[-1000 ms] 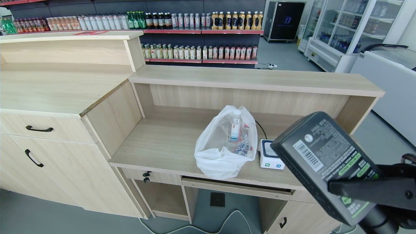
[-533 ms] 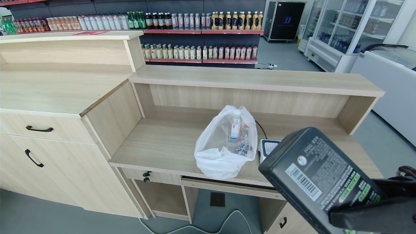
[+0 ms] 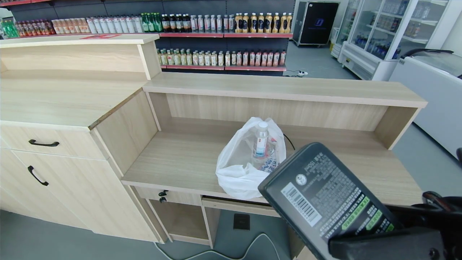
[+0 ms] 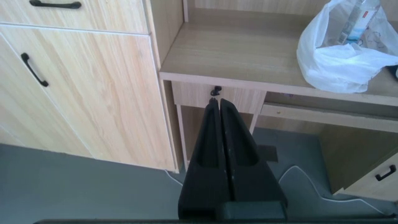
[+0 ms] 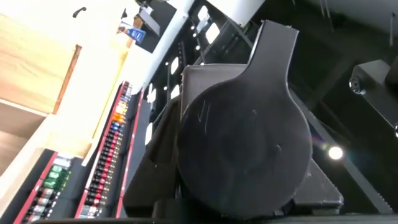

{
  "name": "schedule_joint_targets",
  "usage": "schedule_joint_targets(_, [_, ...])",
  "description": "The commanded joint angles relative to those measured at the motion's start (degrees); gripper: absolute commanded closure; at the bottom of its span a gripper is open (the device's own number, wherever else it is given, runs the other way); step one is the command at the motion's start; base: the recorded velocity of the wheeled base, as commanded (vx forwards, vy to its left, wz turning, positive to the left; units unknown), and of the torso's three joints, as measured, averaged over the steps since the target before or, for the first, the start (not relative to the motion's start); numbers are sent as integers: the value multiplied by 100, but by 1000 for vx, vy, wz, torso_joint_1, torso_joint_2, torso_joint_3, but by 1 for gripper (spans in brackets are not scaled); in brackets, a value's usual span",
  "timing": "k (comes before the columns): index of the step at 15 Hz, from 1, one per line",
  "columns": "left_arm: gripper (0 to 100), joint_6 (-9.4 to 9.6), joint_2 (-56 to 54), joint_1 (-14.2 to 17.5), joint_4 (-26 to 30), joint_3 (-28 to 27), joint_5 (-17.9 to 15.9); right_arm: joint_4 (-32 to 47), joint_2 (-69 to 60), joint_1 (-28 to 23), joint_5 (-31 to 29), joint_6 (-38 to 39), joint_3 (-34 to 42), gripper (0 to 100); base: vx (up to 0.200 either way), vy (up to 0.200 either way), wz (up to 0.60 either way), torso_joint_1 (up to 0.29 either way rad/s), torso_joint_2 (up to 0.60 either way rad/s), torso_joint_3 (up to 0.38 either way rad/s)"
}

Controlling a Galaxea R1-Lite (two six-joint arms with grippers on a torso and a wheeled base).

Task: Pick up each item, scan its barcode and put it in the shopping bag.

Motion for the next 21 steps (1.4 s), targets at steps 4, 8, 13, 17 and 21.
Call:
schedule_joint_targets(4, [100, -1, 0, 6, 0, 0, 2, 35, 38, 80, -10, -15, 11, 100, 0, 0, 0, 0, 0, 0])
schedule_joint_targets(8, [100, -1, 0, 6, 0, 0, 2, 35, 20, 54, -19, -15, 3, 100, 0, 0, 0, 0, 0, 0])
schedule_joint_targets(13, [100, -1, 0, 6, 0, 0, 2, 61, -59, 63, -10, -33, 38, 100, 0, 0, 0, 0, 0, 0])
schedule_joint_targets(17, [100, -1, 0, 6, 0, 0, 2, 79, -129, 54, -10, -33, 55, 100, 0, 0, 0, 0, 0, 0])
schedule_joint_targets(21, [100, -1, 0, 6, 0, 0, 2, 105, -261, 19, -2, -33, 73, 100, 0, 0, 0, 0, 0, 0])
